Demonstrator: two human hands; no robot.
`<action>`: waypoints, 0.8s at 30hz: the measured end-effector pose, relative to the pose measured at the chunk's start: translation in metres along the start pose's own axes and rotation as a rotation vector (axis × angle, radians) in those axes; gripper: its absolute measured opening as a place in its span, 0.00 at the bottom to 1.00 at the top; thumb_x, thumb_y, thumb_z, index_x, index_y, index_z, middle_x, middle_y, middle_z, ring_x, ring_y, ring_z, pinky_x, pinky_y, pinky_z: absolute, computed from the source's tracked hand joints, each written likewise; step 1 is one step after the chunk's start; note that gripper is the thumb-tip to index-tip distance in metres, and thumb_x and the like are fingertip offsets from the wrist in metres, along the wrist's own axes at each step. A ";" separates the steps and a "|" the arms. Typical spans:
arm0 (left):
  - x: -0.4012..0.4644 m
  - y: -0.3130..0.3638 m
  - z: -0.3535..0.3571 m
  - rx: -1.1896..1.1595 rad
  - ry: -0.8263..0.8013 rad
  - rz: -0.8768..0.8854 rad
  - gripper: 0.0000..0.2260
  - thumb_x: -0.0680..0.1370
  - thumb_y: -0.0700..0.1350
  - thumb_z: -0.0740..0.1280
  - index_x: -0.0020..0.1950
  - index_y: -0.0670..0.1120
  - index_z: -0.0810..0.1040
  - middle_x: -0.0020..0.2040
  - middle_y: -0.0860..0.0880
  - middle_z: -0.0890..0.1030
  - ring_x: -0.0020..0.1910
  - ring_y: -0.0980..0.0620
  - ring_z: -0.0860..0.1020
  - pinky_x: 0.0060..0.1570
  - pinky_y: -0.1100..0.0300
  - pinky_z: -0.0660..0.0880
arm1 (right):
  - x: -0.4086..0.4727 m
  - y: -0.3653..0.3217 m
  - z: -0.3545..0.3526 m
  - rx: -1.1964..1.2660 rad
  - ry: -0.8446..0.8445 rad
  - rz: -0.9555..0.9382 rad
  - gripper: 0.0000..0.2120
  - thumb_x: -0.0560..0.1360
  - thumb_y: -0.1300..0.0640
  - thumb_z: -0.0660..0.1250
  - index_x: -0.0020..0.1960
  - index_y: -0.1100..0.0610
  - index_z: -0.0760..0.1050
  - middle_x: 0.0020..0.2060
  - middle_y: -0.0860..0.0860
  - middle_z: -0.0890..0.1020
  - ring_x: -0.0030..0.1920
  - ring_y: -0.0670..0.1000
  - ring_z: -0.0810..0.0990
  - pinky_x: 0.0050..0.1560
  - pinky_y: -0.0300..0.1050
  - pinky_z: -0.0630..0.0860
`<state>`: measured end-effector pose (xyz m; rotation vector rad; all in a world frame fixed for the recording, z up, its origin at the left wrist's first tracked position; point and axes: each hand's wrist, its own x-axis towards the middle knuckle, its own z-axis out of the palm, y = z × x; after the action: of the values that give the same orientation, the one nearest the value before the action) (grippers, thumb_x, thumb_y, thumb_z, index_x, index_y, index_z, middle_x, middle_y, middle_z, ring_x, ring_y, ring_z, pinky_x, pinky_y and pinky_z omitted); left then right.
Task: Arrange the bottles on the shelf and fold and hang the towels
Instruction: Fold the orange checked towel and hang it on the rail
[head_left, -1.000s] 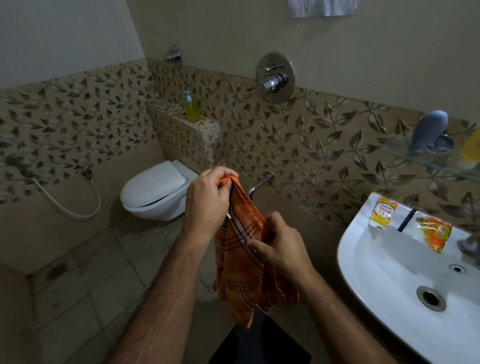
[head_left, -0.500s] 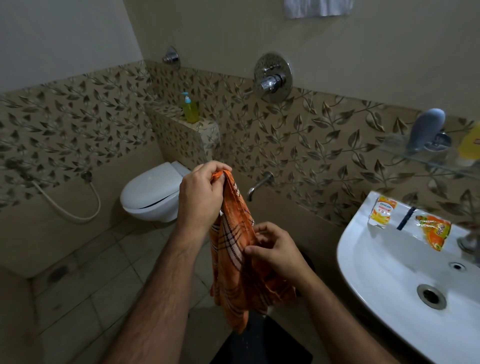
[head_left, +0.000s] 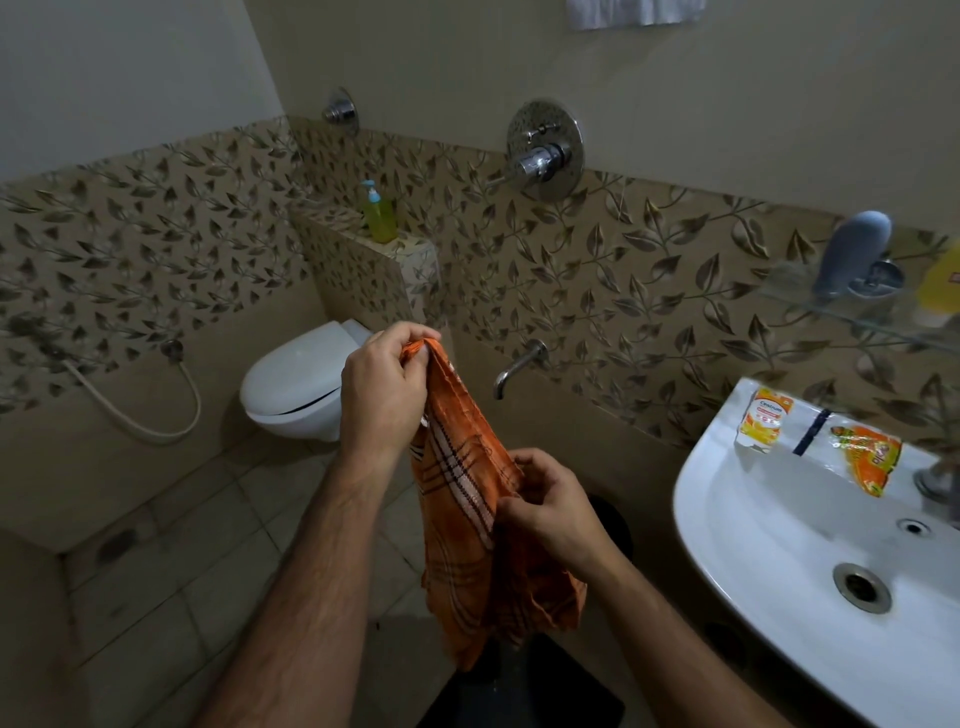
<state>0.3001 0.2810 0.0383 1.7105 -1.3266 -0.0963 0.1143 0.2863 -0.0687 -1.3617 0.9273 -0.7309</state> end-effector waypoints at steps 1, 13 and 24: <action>0.001 -0.005 -0.001 0.009 -0.001 -0.016 0.09 0.79 0.40 0.64 0.51 0.53 0.81 0.51 0.54 0.82 0.52 0.56 0.79 0.50 0.65 0.73 | -0.001 0.000 -0.002 -0.008 0.003 0.003 0.19 0.73 0.66 0.70 0.62 0.52 0.75 0.53 0.53 0.82 0.50 0.51 0.84 0.47 0.40 0.81; 0.000 -0.042 0.009 0.037 -0.035 -0.090 0.09 0.78 0.39 0.65 0.50 0.52 0.81 0.51 0.51 0.82 0.51 0.53 0.79 0.51 0.57 0.77 | -0.009 -0.007 -0.016 -0.182 0.057 0.122 0.07 0.76 0.62 0.67 0.48 0.56 0.83 0.44 0.55 0.86 0.46 0.55 0.86 0.50 0.56 0.82; -0.008 -0.069 0.012 0.092 -0.153 -0.276 0.07 0.80 0.41 0.63 0.51 0.49 0.80 0.46 0.53 0.80 0.44 0.57 0.76 0.39 0.67 0.69 | 0.012 -0.029 -0.042 -0.515 0.266 0.014 0.07 0.77 0.55 0.65 0.43 0.49 0.81 0.37 0.46 0.84 0.42 0.46 0.82 0.50 0.52 0.80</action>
<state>0.3395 0.2780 -0.0199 1.9910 -1.2118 -0.3345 0.0858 0.2530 -0.0407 -1.7277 1.4024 -0.6997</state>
